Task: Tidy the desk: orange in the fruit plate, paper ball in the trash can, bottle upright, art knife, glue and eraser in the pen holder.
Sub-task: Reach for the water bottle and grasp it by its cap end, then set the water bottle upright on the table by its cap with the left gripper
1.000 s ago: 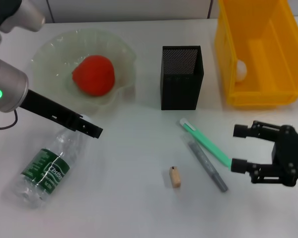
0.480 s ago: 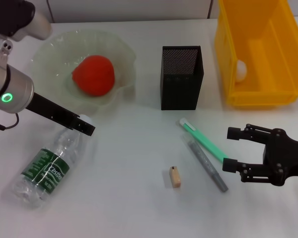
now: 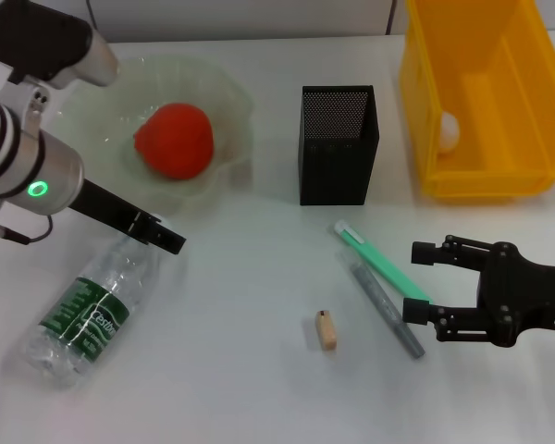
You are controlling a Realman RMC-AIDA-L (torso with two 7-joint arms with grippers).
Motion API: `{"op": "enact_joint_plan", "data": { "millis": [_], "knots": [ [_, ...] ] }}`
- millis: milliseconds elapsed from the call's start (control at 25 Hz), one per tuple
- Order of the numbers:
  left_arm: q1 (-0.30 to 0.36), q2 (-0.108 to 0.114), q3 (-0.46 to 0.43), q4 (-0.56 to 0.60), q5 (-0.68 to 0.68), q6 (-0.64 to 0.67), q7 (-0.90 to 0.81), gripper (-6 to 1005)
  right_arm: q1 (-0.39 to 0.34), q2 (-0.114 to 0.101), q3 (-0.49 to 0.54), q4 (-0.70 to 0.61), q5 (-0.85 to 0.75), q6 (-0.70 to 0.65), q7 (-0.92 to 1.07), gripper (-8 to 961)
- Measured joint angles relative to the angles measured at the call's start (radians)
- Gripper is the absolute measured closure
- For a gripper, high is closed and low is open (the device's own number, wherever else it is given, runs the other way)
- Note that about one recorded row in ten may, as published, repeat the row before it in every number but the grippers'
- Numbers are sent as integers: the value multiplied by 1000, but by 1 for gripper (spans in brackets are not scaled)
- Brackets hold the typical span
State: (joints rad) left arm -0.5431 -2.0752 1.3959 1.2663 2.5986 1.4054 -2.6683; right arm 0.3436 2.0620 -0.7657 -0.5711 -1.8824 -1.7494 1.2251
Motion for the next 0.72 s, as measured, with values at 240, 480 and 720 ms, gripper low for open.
{"op": "enact_joint_plan", "data": {
  "millis": [240, 480, 720],
  "knots": [
    [6, -2, 75, -1, 0, -46, -2, 192, 0, 0, 0, 2, 0, 9, -1, 136],
    [7, -3, 88, -9, 15, -59, -4, 193, 0, 0, 0, 2, 0, 12, -1, 140],
    [17, -3, 95, -10, 15, -59, -4, 339, 0, 0, 0, 2, 0, 14, -1, 143]
  ]
}}
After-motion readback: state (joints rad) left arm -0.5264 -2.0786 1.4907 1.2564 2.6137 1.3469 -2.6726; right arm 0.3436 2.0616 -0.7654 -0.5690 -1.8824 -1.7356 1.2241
